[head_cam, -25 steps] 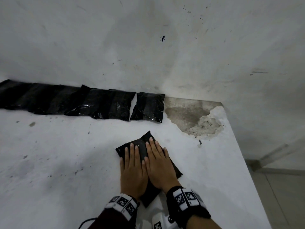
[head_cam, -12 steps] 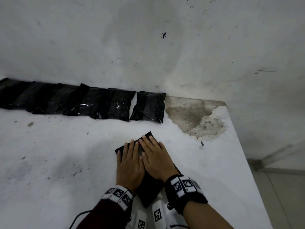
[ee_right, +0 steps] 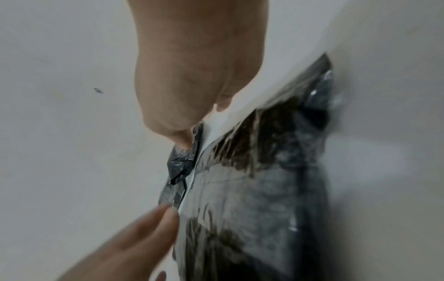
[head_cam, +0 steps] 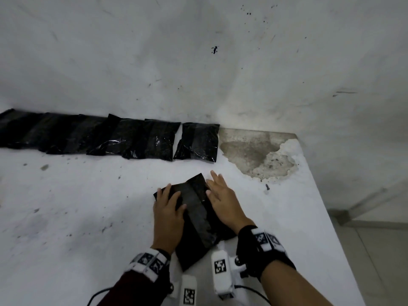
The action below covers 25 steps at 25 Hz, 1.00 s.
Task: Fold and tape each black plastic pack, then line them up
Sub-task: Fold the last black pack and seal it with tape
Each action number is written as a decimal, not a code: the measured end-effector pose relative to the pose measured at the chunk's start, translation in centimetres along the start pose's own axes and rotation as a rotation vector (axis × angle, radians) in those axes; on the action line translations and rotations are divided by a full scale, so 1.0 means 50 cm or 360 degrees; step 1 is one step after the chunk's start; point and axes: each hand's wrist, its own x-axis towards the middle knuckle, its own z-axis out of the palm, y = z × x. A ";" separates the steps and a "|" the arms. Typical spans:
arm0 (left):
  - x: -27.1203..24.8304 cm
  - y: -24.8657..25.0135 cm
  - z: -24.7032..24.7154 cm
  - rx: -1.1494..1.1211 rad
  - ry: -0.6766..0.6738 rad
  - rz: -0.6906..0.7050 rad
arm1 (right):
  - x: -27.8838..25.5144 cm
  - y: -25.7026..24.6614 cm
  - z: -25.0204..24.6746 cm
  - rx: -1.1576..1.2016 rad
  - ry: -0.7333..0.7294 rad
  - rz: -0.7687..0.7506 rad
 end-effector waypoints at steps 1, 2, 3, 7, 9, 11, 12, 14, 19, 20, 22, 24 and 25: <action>-0.020 0.021 0.004 0.0109 -0.0036 0.0006 | -0.022 0.005 0.005 -0.0168 -0.0051 -0.0012; -0.044 0.036 0.012 0.0229 -0.0167 -0.0004 | -0.047 0.006 0.014 -0.0354 -0.0159 -0.0026; -0.064 0.037 0.019 0.0380 -0.0293 -0.0016 | -0.069 0.010 0.026 -0.0521 -0.0242 -0.0042; -0.082 0.026 0.029 0.0516 -0.0618 -0.0049 | -0.086 0.034 0.049 -0.0620 -0.0144 -0.0067; -0.076 0.022 0.019 0.0657 -0.0592 -0.0023 | -0.083 0.033 0.049 -0.0601 -0.0102 -0.0084; -0.071 0.005 0.013 0.0606 -0.0560 0.0060 | -0.087 0.030 0.047 -0.0560 -0.0118 -0.0078; -0.067 0.002 0.007 0.0537 -0.0602 0.0050 | -0.085 0.029 0.044 -0.0498 -0.0125 -0.0054; -0.057 0.006 -0.008 0.0436 -0.0681 0.0025 | -0.081 0.028 0.035 -0.0284 -0.0116 -0.0018; -0.069 -0.001 -0.013 0.0287 -0.0634 0.0075 | -0.100 0.042 0.021 -0.0226 -0.0060 0.0007; -0.075 -0.005 -0.015 0.0312 -0.0608 0.0095 | -0.109 0.043 0.026 -0.0344 -0.0042 -0.0028; -0.081 -0.009 -0.018 0.0364 -0.0440 0.0057 | -0.118 0.041 0.037 -0.0404 0.0019 -0.0067; -0.090 -0.003 -0.019 0.0420 -0.0172 -0.0048 | -0.124 0.031 0.048 -0.0171 0.0153 0.0013; -0.094 0.003 -0.018 0.0419 -0.0074 -0.0121 | -0.126 0.031 0.053 -0.0063 0.0263 0.0034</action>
